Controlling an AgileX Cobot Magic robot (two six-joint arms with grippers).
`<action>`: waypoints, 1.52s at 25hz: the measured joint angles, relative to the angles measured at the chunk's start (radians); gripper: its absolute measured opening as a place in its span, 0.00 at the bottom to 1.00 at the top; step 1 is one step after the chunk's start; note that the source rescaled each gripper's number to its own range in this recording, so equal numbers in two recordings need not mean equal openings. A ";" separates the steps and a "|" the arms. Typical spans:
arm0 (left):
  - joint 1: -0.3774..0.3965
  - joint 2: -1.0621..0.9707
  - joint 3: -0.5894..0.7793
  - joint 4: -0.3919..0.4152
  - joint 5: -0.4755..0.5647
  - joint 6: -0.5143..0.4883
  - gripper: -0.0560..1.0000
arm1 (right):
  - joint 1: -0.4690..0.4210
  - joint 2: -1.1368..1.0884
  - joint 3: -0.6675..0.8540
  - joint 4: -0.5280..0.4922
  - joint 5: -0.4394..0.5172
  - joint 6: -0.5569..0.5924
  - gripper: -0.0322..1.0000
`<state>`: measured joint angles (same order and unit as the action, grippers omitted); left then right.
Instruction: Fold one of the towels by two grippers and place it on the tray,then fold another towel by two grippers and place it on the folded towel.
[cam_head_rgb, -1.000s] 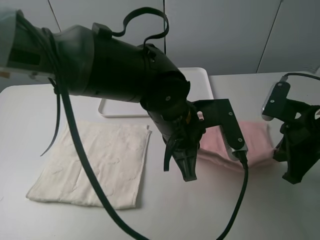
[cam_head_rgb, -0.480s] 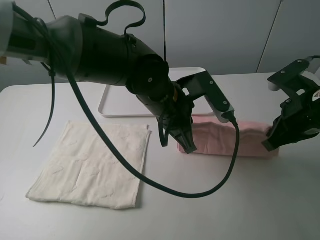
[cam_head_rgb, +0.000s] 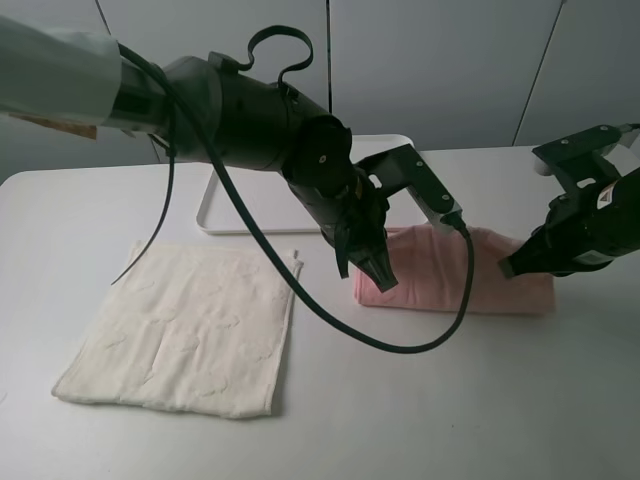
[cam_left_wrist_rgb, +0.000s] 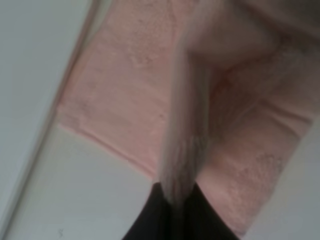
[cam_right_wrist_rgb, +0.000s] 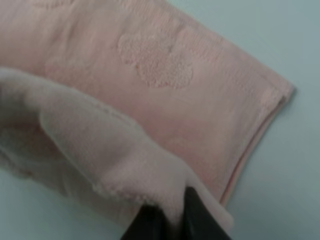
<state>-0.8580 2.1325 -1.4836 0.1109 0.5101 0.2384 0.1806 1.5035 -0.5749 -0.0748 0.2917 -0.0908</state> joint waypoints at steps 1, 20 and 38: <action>0.008 0.005 -0.003 0.000 0.002 0.000 0.05 | 0.000 0.011 0.000 -0.008 -0.020 0.011 0.04; 0.026 0.014 -0.116 0.101 0.096 -0.217 1.00 | -0.005 0.089 -0.083 -0.009 -0.100 0.135 1.00; 0.121 0.255 -0.502 -0.111 0.548 -0.528 1.00 | -0.099 0.202 -0.338 0.133 0.515 0.120 1.00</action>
<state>-0.7373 2.3876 -1.9858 0.0000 1.0579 -0.2897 0.0811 1.7054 -0.9130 0.0585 0.8063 0.0296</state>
